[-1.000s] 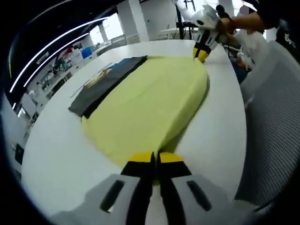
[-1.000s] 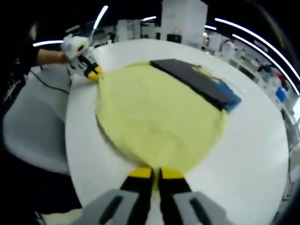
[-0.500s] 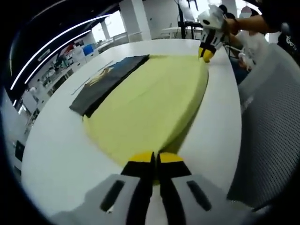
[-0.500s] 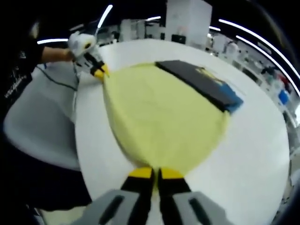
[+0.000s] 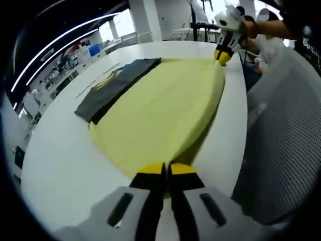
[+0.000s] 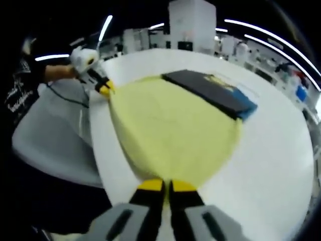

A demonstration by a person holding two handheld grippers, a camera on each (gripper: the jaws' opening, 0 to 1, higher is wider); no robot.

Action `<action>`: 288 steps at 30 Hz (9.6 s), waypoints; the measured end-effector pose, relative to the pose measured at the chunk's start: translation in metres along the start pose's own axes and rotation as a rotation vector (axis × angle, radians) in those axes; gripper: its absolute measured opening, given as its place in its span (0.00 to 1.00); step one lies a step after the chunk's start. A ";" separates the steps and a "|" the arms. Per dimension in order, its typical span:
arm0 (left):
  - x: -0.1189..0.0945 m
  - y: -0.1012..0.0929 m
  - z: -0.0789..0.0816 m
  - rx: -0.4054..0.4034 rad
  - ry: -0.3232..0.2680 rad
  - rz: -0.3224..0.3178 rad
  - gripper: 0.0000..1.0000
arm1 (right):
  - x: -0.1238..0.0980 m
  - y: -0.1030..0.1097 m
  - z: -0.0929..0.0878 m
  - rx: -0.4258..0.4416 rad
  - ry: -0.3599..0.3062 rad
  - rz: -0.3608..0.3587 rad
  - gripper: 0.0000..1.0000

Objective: Fold the garment on the visible template until the final outline fits inside the template.

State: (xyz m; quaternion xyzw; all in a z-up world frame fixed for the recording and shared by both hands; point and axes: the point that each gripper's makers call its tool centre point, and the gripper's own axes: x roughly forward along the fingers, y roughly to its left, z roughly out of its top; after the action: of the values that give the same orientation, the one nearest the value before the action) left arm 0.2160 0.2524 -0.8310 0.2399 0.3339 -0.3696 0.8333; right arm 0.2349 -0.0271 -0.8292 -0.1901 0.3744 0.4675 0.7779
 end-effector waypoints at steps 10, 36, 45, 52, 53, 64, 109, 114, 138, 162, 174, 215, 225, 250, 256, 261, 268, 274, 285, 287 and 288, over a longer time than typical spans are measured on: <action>-0.011 -0.013 -0.005 -0.013 0.012 -0.016 0.00 | -0.008 0.015 -0.003 0.013 -0.010 0.015 0.00; -0.031 -0.059 -0.026 -0.084 0.040 -0.082 0.00 | -0.025 0.061 -0.026 0.032 0.020 0.080 0.00; -0.037 -0.068 -0.024 -0.088 0.049 -0.105 0.00 | -0.030 0.067 -0.027 0.040 0.023 0.095 0.00; -0.041 -0.067 -0.025 -0.094 0.049 -0.115 0.00 | -0.034 0.068 -0.025 0.034 0.018 0.099 0.00; -0.041 -0.067 -0.025 -0.101 0.050 -0.119 0.00 | -0.034 0.068 -0.025 0.034 0.017 0.103 0.00; -0.048 -0.069 -0.024 -0.115 0.053 -0.126 0.00 | -0.039 0.072 -0.026 0.025 0.026 0.122 0.00; -0.064 0.006 0.041 -0.077 -0.079 -0.010 0.00 | -0.063 0.000 0.053 -0.092 -0.120 -0.013 0.00; -0.065 0.017 0.048 -0.063 -0.090 0.003 0.00 | -0.066 -0.006 0.063 -0.108 -0.132 -0.031 0.00; -0.066 0.062 0.081 -0.039 -0.138 0.074 0.00 | -0.071 -0.036 0.109 -0.166 -0.192 -0.115 0.00; -0.055 0.098 0.113 -0.040 -0.187 0.131 0.00 | -0.063 -0.078 0.137 -0.193 -0.221 -0.160 0.00; -0.050 0.117 0.121 -0.031 -0.206 0.150 0.00 | -0.060 -0.101 0.145 -0.191 -0.235 -0.178 0.00; -0.014 0.190 0.131 -0.061 -0.219 0.219 0.00 | -0.027 -0.165 0.189 -0.102 -0.260 -0.302 0.00; 0.004 0.200 0.126 -0.143 -0.205 0.203 0.00 | -0.011 -0.178 0.190 -0.063 -0.249 -0.308 0.00; 0.062 0.220 0.093 -0.204 -0.116 0.150 0.00 | 0.043 -0.203 0.170 -0.013 -0.147 -0.281 0.00; 0.071 0.221 0.088 -0.214 -0.102 0.143 0.00 | 0.056 -0.210 0.164 -0.008 -0.124 -0.280 0.00; 0.080 0.225 0.082 -0.228 -0.092 0.140 0.00 | 0.067 -0.215 0.159 -0.006 -0.103 -0.274 0.00; 0.089 0.223 0.076 -0.249 -0.081 0.132 0.00 | 0.077 -0.218 0.153 -0.011 -0.076 -0.265 0.00; 0.097 0.223 0.072 -0.253 -0.066 0.128 0.00 | 0.086 -0.221 0.146 -0.013 -0.055 -0.261 0.00; 0.105 0.220 0.067 -0.261 -0.052 0.123 0.00 | 0.099 -0.223 0.133 -0.009 -0.011 -0.251 0.00; 0.108 0.221 0.065 -0.266 -0.050 0.124 0.00 | 0.102 -0.224 0.130 -0.008 -0.003 -0.249 0.00; 0.108 0.221 0.065 -0.268 -0.050 0.124 0.00 | 0.102 -0.224 0.130 -0.008 -0.001 -0.248 0.00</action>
State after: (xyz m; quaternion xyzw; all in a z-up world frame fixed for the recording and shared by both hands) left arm 0.4666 0.2966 -0.8337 0.1373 0.3441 -0.2752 0.8871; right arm 0.5113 0.0065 -0.8349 -0.2378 0.3460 0.3692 0.8291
